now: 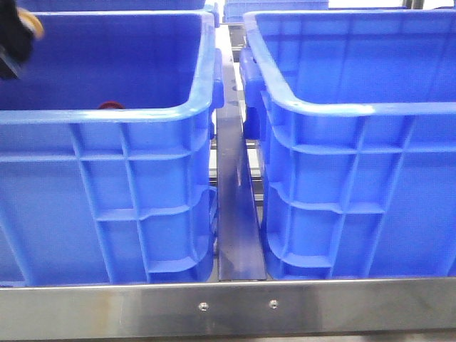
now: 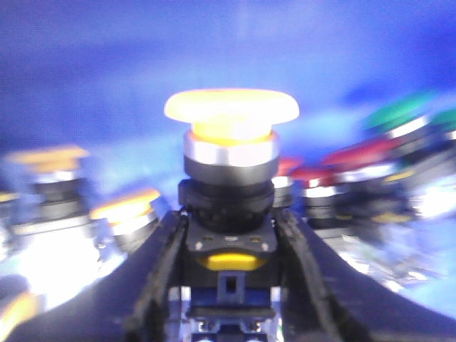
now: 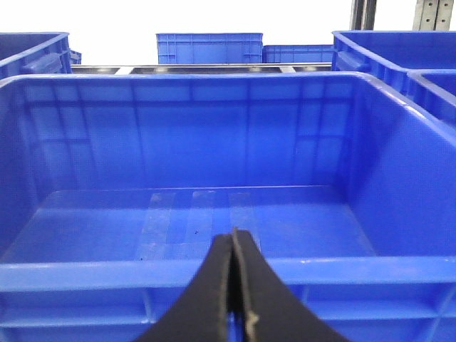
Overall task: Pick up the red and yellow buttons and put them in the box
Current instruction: 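Lift the yellow button with the left gripper toward the gap between bins, then close the right gripper on the yellow button and open the left gripper, then lower the yellow button into the empty bin with the right gripper and release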
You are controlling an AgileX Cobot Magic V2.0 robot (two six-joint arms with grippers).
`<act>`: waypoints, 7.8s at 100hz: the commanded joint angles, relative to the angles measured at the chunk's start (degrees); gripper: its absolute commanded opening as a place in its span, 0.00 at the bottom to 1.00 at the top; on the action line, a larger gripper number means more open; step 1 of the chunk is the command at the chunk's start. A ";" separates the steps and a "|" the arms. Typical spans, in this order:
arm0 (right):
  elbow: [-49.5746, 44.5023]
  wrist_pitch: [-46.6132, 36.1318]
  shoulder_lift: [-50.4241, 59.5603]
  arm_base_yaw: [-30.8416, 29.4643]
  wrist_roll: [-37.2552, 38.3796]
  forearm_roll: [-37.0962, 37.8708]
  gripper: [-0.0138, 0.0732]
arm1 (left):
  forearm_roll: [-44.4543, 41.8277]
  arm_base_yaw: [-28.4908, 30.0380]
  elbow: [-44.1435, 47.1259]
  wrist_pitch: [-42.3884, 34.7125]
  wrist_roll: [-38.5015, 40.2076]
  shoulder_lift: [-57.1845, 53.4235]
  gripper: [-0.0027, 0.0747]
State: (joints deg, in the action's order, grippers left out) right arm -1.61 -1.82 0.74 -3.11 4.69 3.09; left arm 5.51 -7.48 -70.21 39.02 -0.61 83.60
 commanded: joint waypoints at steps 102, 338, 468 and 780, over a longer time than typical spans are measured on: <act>-0.30 -4.46 0.99 0.04 -0.27 0.49 0.08 | 25.36 -35.68 15.81 -14.18 -13.33 -18.74 0.07; 51.32 47.06 -57.81 11.07 -27.16 -69.58 0.84 | 25.36 -41.78 15.81 -14.88 -13.33 -15.10 0.07; 57.71 49.44 -69.83 23.72 -27.47 -70.57 0.42 | 25.03 -41.78 15.81 -14.64 -13.41 -15.10 0.66; 63.29 -12.26 -88.58 12.90 -48.40 -53.32 0.76 | 25.37 -41.78 15.81 -15.31 -13.41 -15.10 0.67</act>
State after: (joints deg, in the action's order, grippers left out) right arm 61.76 -11.15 -93.86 9.89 -43.31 -50.97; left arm 29.29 -48.76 -52.67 26.45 -13.96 69.79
